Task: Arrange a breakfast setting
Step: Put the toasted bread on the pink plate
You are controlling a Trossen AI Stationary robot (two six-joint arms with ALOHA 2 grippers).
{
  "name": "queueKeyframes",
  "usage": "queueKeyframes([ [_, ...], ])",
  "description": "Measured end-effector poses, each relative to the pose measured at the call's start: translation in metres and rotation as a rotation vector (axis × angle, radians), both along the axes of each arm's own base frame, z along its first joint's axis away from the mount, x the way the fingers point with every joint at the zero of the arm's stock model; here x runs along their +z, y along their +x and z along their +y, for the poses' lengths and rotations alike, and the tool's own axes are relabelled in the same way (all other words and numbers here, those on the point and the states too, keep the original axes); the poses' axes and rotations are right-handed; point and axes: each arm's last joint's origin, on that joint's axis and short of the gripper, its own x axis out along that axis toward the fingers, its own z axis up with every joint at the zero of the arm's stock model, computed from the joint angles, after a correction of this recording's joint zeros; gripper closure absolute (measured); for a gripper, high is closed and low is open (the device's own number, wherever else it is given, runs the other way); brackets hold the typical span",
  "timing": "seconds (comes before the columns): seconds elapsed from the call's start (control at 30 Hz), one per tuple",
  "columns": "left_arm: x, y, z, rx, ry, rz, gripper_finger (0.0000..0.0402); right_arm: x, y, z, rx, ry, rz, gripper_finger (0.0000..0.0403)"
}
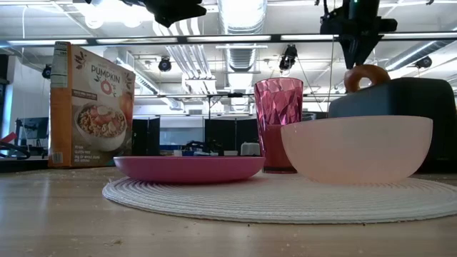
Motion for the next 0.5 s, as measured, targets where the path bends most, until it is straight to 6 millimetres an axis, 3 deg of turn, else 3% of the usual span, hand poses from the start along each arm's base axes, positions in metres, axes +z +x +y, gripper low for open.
queueKeyframes([
  [0.23,-0.001,0.000,0.000,0.000,0.000,0.006,0.0179,-0.018,0.002,-0.001,-0.004,0.000,0.077,0.0261],
  [0.5,-0.001,0.000,0.000,0.000,0.000,0.013,0.0179,-0.019,0.002,-0.003,-0.010,-0.038,0.096,0.0298],
])
